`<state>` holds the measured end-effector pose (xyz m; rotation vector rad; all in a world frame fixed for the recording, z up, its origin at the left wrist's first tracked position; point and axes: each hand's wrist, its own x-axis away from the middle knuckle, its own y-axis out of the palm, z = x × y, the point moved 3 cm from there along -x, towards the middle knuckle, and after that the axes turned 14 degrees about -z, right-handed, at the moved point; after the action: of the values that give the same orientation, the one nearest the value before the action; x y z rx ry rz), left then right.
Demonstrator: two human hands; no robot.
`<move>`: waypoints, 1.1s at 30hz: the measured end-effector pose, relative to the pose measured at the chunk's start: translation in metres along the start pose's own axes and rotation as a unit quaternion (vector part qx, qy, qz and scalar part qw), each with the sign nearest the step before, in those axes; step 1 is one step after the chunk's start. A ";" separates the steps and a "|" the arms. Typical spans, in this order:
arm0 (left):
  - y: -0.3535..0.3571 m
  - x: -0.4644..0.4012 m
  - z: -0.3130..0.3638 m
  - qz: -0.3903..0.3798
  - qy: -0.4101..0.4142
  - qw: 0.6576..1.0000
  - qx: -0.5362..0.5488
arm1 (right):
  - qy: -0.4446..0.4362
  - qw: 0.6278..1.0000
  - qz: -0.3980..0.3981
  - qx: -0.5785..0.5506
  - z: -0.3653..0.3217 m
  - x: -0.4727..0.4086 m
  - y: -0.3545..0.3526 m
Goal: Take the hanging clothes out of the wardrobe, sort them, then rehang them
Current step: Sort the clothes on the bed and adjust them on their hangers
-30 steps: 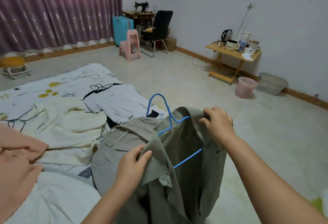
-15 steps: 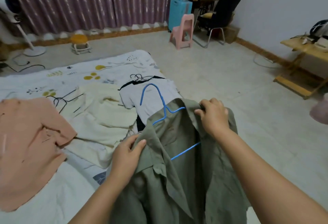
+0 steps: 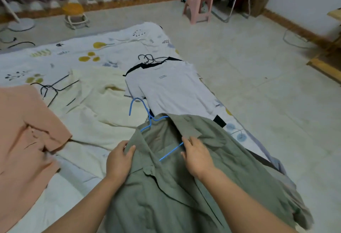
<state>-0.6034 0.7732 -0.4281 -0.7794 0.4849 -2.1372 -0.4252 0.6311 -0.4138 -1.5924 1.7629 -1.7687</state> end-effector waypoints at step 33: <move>-0.020 0.067 0.000 -0.244 0.010 0.924 -0.296 | -0.038 0.990 -0.125 0.059 -0.085 0.049 0.014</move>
<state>-0.6483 0.7326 -0.3919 -1.3254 1.0700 -2.4763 -0.5158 0.6428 -0.3752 -1.8699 1.4493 -1.8513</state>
